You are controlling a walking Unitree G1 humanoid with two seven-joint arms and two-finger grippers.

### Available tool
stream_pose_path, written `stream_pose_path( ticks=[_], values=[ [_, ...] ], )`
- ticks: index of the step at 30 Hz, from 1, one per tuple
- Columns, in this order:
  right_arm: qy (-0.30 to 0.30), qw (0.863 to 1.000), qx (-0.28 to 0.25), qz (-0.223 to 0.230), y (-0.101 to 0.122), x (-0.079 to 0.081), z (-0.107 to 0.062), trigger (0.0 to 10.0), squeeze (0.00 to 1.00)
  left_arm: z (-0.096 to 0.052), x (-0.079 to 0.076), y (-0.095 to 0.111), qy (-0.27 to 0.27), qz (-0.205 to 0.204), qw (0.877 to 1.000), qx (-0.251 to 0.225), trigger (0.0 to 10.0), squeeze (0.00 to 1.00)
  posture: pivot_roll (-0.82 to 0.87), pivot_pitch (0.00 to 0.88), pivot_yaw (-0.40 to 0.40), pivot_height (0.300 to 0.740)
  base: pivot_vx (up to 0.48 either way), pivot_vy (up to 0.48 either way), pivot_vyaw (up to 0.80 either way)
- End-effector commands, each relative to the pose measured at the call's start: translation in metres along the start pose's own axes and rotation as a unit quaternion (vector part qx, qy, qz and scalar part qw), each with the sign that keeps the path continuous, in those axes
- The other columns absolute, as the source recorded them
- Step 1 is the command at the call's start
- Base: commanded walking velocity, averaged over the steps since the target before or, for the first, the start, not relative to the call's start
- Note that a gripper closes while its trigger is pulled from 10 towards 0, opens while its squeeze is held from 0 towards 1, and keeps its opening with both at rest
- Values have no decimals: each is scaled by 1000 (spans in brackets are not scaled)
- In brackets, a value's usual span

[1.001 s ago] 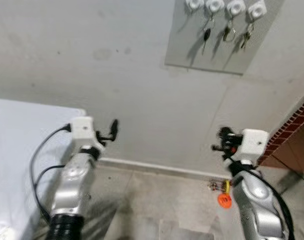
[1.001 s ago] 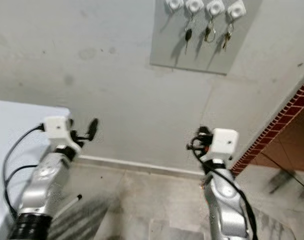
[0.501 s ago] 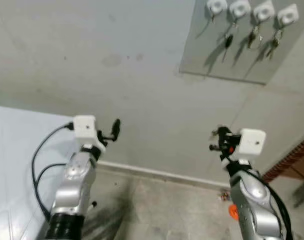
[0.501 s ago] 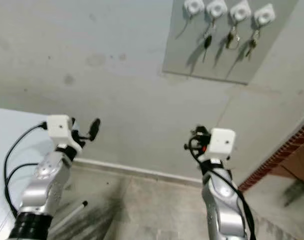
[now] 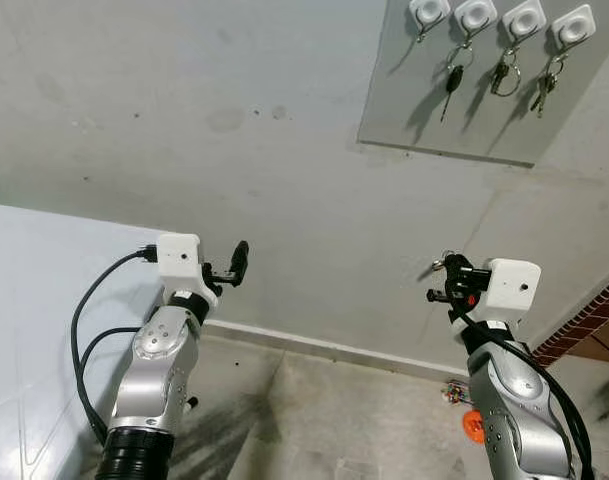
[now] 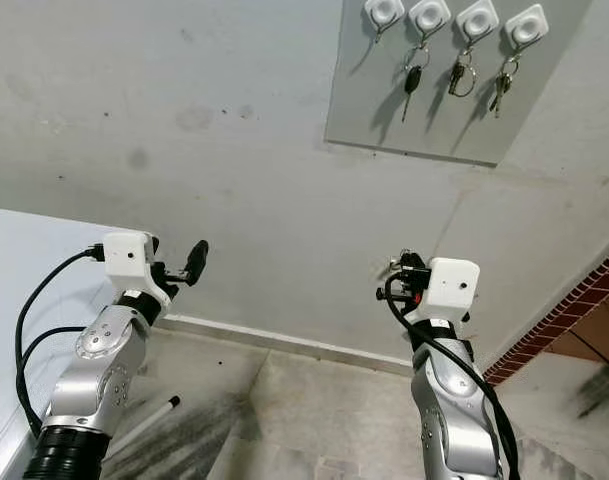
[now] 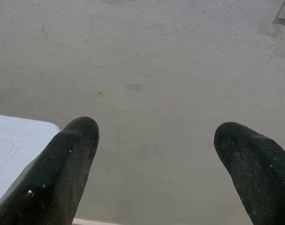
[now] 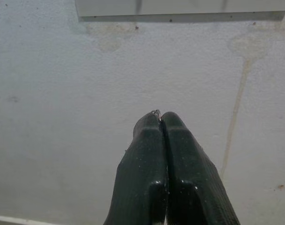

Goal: Hang keys on a hook

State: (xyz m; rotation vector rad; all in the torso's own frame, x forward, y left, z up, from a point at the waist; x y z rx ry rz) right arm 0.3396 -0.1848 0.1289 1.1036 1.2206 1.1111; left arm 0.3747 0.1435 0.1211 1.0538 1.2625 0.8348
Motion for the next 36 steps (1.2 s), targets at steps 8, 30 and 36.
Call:
stream_pose_path(
  ticks=[8,30,36],
  values=[
    [-2,1000,-7,1,4,0,1,10000,0,0,-12,2,-30,27,999,5,10000,0,3,116,-9,740,0,0,0],
    [13,999,-40,-13,22,1,18,10000,0,15,-38,12,-97,64,993,1,10000,0,0,101,-1,740,11,0,0],
    [14,999,-36,-5,17,6,14,10000,0,13,-30,10,-84,52,995,1,10000,0,0,93,-3,740,357,0,0]
  ],
)
Point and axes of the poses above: a point about 5 cm out from each wrist's last joint towards the gripper, its own z axis pointing out of the wrist towards the gripper, its own y axis along the axis of the wrist's last joint, x = y × z, the point moved 6 cm from there along z, pointing out of the wrist towards the gripper, and after that the axes turned 13 degrees about -z, right-handed, at the moved point
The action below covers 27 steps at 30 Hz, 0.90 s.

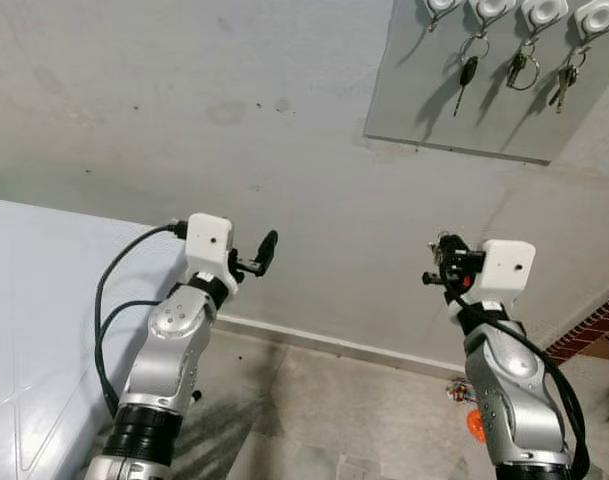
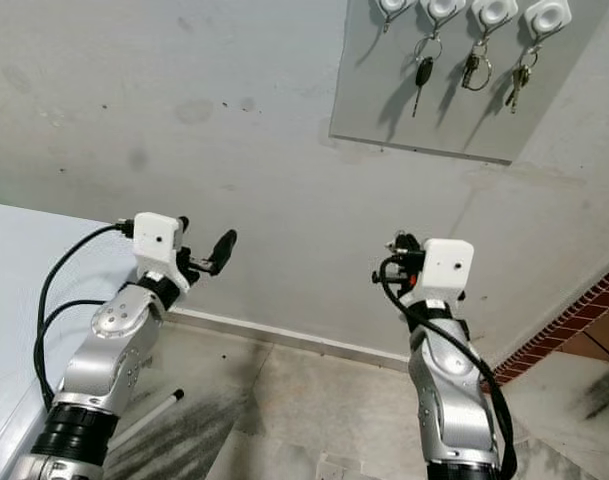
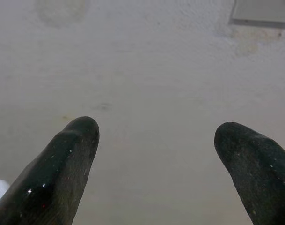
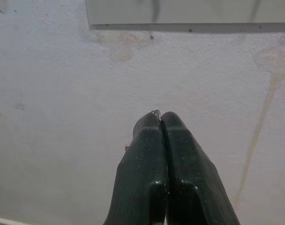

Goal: Hang keys on a hook

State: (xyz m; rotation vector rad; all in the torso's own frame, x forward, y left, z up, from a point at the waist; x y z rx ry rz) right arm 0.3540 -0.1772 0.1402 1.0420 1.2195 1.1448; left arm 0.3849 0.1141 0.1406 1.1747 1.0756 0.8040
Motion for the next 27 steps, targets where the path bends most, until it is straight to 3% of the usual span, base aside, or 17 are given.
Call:
stream_pose_path(
  ticks=[1,16,27],
  values=[
    [-2,1000,-11,3,5,1,-1,10000,0,-2,3,0,0,0,1000,0,10000,0,0,93,-3,740,356,0,0],
    [6,1000,-11,2,5,3,1,10000,0,-4,1,1,0,-5,1000,-7,10000,0,4,83,-13,740,352,0,0],
    [6,1000,-9,1,4,2,0,10000,0,-4,-2,2,-2,-15,1000,-13,10000,0,5,90,-17,740,0,0,0]
  ],
)
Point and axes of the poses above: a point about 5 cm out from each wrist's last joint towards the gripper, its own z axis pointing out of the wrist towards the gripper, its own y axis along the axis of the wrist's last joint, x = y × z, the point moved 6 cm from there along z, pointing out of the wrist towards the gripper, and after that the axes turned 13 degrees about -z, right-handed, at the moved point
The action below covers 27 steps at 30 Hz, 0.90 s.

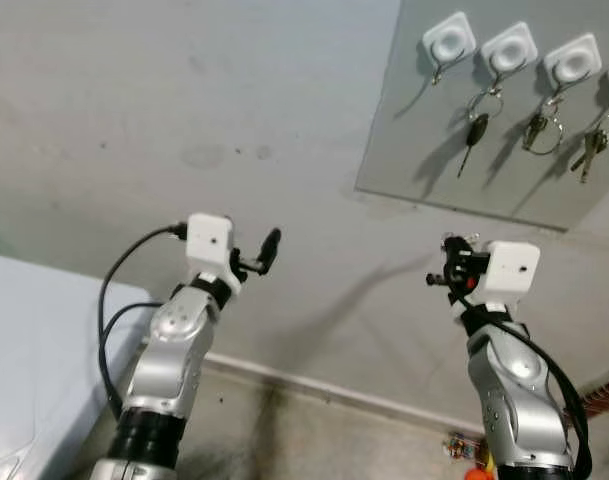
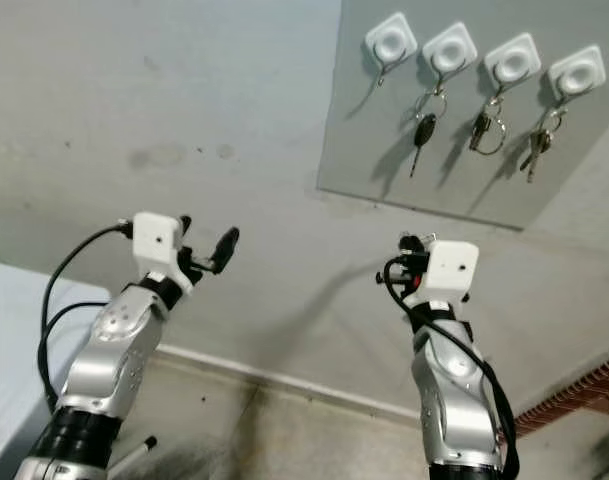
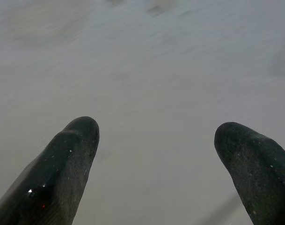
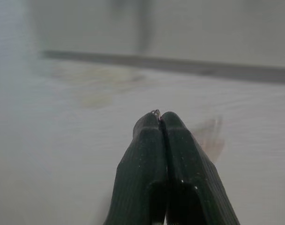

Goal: Hang keys on a hook

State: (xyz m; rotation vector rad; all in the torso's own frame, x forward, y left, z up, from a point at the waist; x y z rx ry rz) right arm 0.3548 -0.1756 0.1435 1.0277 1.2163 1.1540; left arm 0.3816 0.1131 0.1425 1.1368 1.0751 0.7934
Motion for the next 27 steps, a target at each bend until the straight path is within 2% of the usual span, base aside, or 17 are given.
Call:
stream_pose_path(
  ticks=[1,4,7,9,11,15,18,21,27],
  values=[
    [3,1000,-2,2,1,0,-1,10000,0,-1,0,1,-2,2,1000,-1,10000,0,4,95,-17,740,0,0,0],
    [3,1000,-2,1,1,0,0,10000,0,-1,-1,1,-4,-1,1000,0,10000,0,4,95,-17,740,0,0,0],
    [13,1000,-13,1,7,2,4,10000,0,-1,-13,4,-36,34,999,-2,10000,0,2,102,-14,740,0,0,0],
    [19,1000,-23,-7,12,3,7,10000,0,0,-17,4,-44,36,998,0,10000,0,2,102,-14,740,0,0,0],
    [30,999,-38,-23,20,6,12,10000,0,1,-21,5,-52,35,998,0,10000,0,-3,102,-7,740,0,0,0],
    [42,996,-74,-28,43,4,26,10000,0,2,-38,10,-90,41,995,-3,10000,0,-8,103,-2,740,0,0,0],
    [49,994,-89,-28,53,4,30,10000,0,1,-46,12,-104,54,993,-7,10000,0,-7,103,-2,740,0,0,0],
    [73,989,-126,-31,76,9,41,10000,0,2,-58,21,-126,47,991,-15,10000,0,-3,107,0,740,0,0,0],
    [96,981,-168,-27,104,14,50,10000,0,3,-69,33,-147,51,987,-27,10000,0,-5,111,1,740,0,0,0]
  ],
)
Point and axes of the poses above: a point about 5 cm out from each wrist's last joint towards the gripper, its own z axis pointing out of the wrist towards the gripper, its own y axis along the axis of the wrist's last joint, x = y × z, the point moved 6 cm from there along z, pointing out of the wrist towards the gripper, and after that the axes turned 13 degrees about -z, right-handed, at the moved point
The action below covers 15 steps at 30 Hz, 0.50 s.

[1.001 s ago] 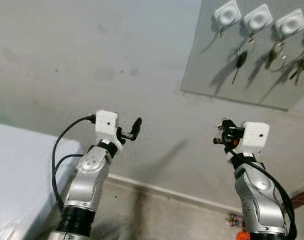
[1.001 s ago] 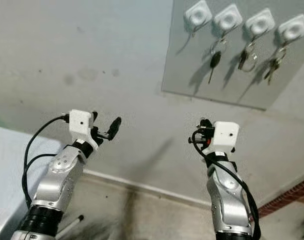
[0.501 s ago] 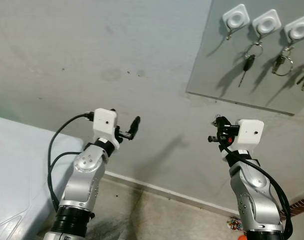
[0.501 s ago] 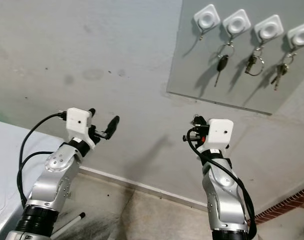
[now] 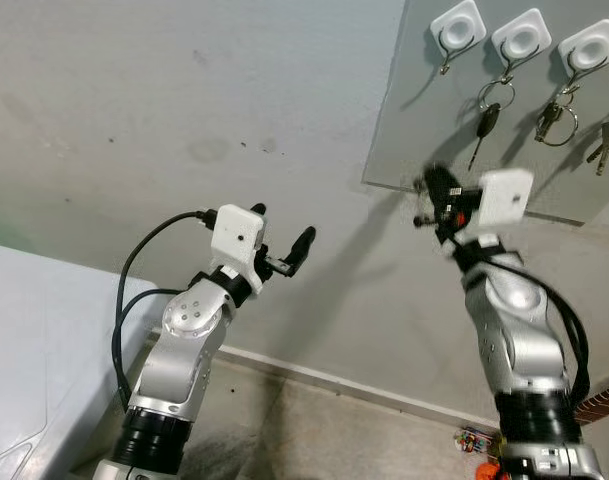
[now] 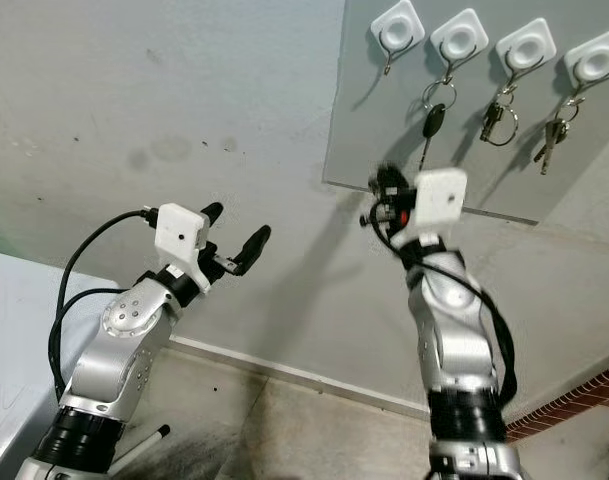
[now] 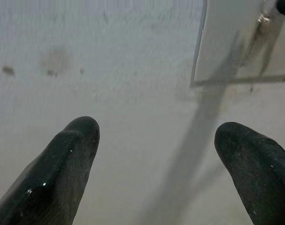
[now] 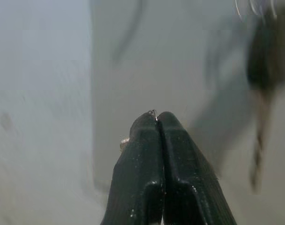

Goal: Hang keys on a hook

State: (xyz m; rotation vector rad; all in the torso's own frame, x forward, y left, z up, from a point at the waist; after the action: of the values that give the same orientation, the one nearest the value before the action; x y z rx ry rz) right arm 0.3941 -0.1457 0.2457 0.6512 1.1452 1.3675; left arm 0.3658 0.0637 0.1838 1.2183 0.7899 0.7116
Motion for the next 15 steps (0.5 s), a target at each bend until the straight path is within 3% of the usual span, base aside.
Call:
stream_pose_path(
  ticks=[1,9,15],
  values=[
    [11,1000,-18,6,8,0,4,10000,0,3,-10,10,-23,8,1000,-7,10000,0,-2,114,2,740,0,0,0],
    [30,998,-58,19,29,1,12,10000,0,6,-21,24,-48,8,999,-19,10000,0,3,120,13,740,0,0,0],
    [6,995,-83,49,40,-9,18,10000,0,11,-30,34,-66,3,997,-28,10000,0,3,127,23,740,0,0,0]
  ],
)
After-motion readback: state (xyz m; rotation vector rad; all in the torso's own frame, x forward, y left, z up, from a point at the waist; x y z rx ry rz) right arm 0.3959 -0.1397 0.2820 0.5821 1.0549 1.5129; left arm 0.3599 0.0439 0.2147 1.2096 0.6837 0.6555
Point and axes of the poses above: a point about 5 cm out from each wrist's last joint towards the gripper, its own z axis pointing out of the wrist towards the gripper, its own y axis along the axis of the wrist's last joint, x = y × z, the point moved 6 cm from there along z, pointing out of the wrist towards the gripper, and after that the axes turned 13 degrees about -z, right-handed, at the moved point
